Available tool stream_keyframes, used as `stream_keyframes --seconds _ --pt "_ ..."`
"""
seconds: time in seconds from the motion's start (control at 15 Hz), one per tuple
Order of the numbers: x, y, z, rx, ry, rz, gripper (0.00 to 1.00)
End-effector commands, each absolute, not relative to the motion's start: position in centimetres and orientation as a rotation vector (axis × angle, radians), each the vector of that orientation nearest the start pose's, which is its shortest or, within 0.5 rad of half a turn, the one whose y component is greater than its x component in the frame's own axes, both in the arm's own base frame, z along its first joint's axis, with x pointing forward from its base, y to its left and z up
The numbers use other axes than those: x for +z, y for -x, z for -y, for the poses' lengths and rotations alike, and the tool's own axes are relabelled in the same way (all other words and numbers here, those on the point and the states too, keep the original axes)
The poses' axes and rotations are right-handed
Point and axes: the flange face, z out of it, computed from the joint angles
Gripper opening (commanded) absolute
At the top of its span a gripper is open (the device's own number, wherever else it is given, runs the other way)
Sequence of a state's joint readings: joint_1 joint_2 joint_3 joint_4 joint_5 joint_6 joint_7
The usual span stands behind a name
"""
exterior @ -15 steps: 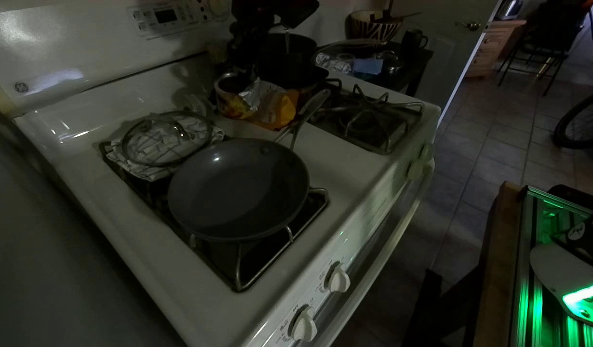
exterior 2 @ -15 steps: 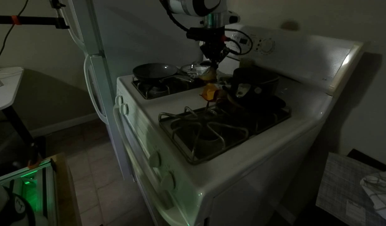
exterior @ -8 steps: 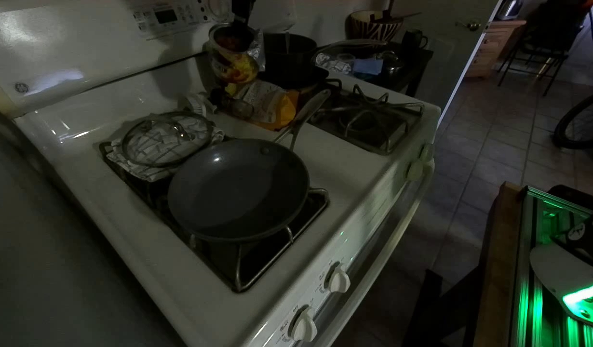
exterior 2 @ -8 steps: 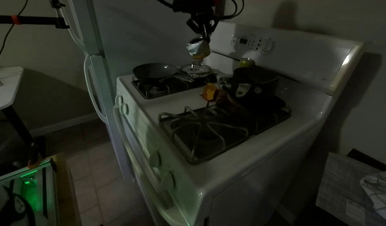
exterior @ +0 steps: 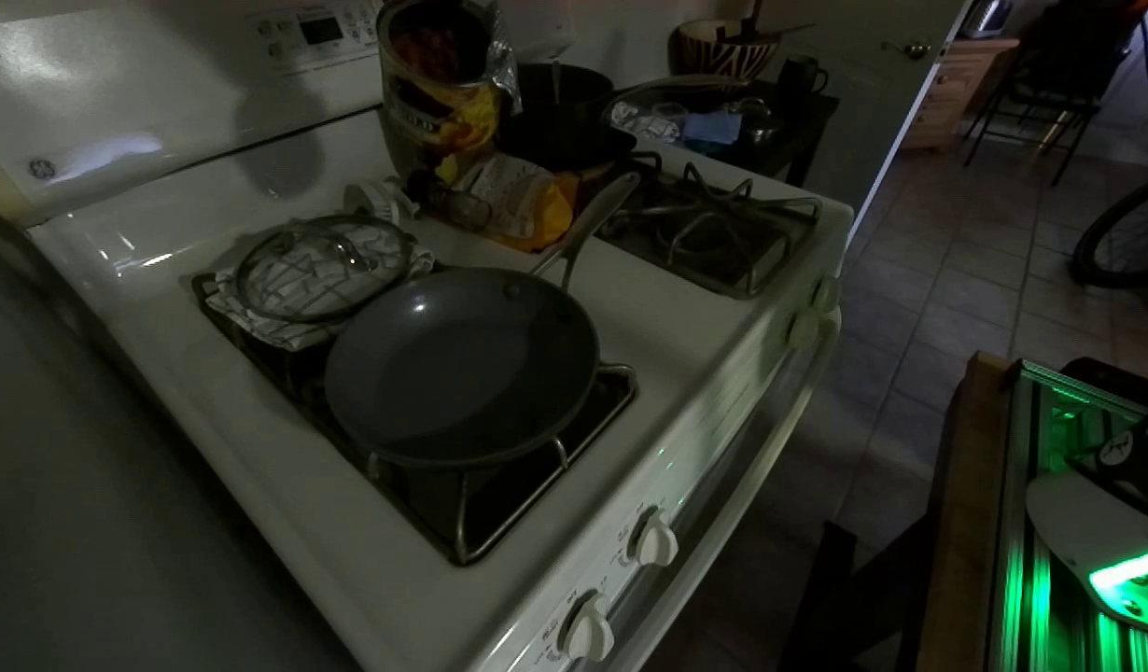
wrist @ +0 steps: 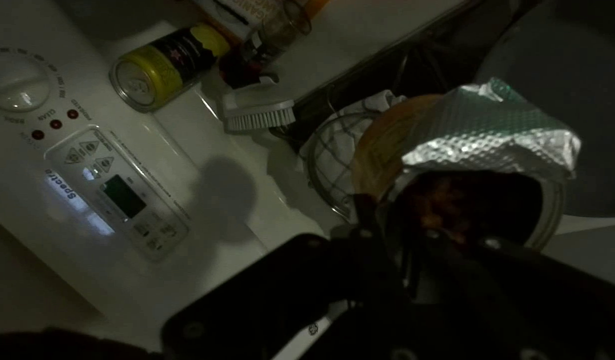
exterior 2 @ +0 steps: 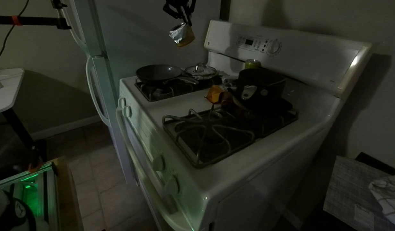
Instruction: Pour the beans in the can into the pan
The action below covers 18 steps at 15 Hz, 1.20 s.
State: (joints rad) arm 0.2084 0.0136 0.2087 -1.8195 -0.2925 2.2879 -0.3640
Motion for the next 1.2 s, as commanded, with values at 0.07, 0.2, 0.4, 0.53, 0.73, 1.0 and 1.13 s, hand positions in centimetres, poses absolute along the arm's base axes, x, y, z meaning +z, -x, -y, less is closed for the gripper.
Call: stream_keyframes --seconds 0.07,0.2,0.4,0.53,0.73,1.0,1.13 --pt "57.1 -55.8 -23.6 -0.765 2.954 1.478 0.03" --pt "57.5 -55.0 -25.1 -0.752 2.982 1.686 0.03" --pt "58.0 -53.2 -27.3 -0.725 2.976 1.923 0.03" --pt "57.9 -51.9 -29.0 -0.704 2.946 2.094 0.03" --pt "57.1 -50.4 -30.7 -0.669 2.899 2.341 0.03" --pt "56.8 -51.0 -31.4 -0.703 2.899 2.292 0.11" --pt "56.8 -51.2 -31.2 -0.7 2.904 2.287 0.11"
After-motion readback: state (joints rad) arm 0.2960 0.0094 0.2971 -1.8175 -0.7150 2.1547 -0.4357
